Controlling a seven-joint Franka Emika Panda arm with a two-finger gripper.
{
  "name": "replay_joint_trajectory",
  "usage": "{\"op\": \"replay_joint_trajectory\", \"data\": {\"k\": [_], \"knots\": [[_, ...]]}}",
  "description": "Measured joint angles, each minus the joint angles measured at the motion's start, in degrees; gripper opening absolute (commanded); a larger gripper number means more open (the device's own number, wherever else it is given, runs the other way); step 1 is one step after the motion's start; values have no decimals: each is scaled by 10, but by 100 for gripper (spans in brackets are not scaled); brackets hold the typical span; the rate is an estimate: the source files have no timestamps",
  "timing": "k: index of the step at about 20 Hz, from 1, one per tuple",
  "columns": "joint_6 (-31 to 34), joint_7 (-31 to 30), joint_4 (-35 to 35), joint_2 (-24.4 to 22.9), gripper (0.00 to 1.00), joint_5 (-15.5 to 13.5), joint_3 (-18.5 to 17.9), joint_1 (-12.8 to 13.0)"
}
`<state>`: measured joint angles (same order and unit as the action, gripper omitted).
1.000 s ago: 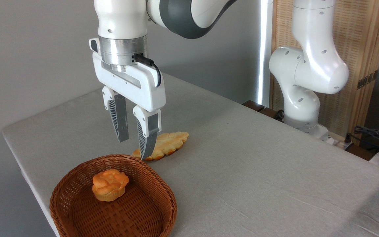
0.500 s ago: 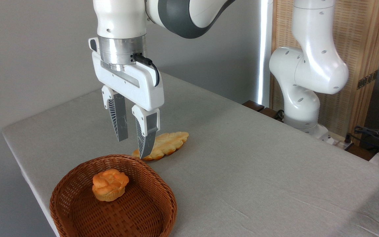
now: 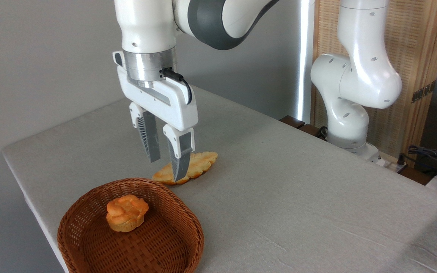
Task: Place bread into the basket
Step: 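Lower the open gripper onto the golden bread roll and close on it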
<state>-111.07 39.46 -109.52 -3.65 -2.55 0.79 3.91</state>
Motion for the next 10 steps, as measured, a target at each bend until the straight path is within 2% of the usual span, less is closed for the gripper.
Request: {"op": "replay_joint_trajectory", "data": {"k": [10], "knots": [[0, 0, -106, -47, 100, 0, 1, 46]]}}
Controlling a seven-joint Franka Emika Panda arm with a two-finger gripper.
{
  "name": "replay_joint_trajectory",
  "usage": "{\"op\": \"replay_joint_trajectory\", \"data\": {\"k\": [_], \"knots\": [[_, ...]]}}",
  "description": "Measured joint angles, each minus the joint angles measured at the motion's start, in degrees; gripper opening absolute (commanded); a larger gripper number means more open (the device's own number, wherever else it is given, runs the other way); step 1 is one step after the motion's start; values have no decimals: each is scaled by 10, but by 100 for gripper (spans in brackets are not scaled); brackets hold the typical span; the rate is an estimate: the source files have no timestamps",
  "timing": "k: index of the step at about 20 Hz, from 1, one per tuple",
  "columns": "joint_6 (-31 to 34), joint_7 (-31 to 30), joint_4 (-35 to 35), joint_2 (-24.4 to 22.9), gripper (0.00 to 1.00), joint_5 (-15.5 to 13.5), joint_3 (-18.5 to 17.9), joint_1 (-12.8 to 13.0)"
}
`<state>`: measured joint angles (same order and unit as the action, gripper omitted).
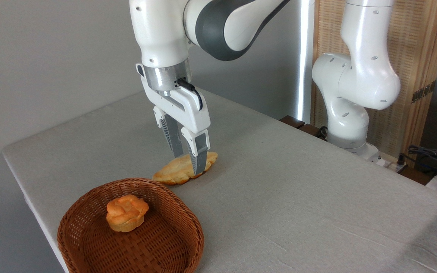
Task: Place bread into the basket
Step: 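Lower the open gripper onto the golden bread roll and close on it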
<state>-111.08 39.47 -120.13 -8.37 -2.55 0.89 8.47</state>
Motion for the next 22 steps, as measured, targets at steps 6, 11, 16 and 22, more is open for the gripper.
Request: {"op": "replay_joint_trajectory", "data": {"k": [6, 11, 16, 22], "knots": [[-5, 0, -15, 0, 100, 0, 0, 35], [-6, 0, -23, 12, 100, -1, 0, 61], [-10, 0, -24, 36, 100, -1, 1, 76], [-28, 0, -24, 51, 100, -1, 0, 83]]}}
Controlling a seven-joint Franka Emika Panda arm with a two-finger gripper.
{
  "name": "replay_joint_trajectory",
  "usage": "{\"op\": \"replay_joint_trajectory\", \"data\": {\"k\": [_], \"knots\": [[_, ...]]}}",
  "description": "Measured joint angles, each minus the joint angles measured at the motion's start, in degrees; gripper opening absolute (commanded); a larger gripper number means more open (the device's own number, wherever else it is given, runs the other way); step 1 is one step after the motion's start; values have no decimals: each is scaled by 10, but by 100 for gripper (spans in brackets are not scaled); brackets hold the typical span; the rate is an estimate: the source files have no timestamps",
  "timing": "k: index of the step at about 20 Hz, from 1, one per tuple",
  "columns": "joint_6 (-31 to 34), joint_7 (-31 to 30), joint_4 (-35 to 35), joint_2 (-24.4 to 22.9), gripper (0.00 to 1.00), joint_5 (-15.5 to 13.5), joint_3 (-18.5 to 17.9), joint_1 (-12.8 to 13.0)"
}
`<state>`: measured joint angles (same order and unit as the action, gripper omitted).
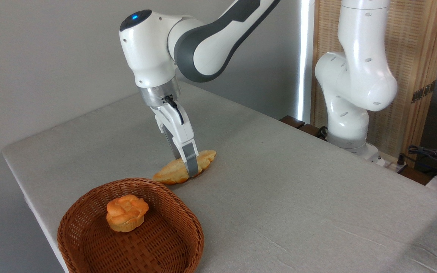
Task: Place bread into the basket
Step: 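Lower the open gripper onto the golden bread roll and close on it, then lift the gripped bread roll up off the table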
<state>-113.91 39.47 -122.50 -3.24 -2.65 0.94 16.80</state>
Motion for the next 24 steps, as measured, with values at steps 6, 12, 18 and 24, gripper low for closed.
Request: {"op": "replay_joint_trajectory", "data": {"k": [6, 12, 18, 24], "knots": [[-7, 0, 0, 7, 100, 0, 0, 6], [-9, 0, 0, 13, 98, 0, 0, 12], [-9, 0, 0, 18, 73, 0, 0, 14], [-10, 0, 0, 18, 20, 0, 0, 14]]}}
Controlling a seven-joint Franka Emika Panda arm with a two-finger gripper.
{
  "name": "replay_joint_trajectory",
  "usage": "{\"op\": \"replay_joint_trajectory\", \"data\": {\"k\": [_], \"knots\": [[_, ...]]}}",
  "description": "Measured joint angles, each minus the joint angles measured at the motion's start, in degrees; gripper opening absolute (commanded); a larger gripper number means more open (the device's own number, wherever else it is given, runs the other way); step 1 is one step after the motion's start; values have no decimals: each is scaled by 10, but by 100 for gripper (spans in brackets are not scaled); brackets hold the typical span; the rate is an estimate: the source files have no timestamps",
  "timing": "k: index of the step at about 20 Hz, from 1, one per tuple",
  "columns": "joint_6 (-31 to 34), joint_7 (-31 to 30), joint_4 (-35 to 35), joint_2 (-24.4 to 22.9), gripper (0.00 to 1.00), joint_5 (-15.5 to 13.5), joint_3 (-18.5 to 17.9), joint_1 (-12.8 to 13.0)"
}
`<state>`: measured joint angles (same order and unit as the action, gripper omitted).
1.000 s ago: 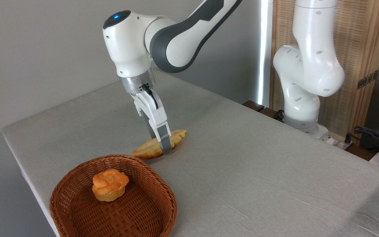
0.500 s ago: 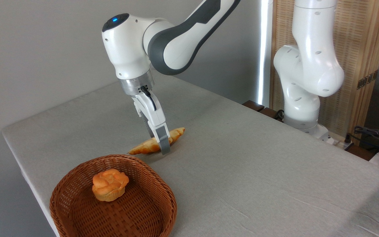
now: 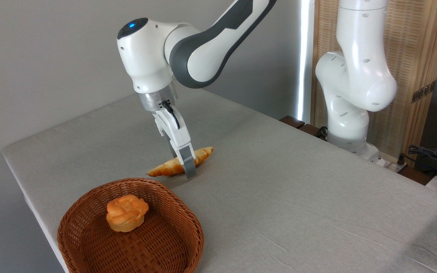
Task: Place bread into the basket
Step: 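Lift the gripped bread roll up off the table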
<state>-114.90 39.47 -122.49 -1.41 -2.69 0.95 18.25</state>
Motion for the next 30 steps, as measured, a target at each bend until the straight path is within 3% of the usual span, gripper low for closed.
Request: {"op": "replay_joint_trajectory", "data": {"k": [21, 30], "knots": [[0, 2, 6, -2, 21, -2, 2, 2], [26, 2, 24, -49, 26, -28, -1, 1]]}}
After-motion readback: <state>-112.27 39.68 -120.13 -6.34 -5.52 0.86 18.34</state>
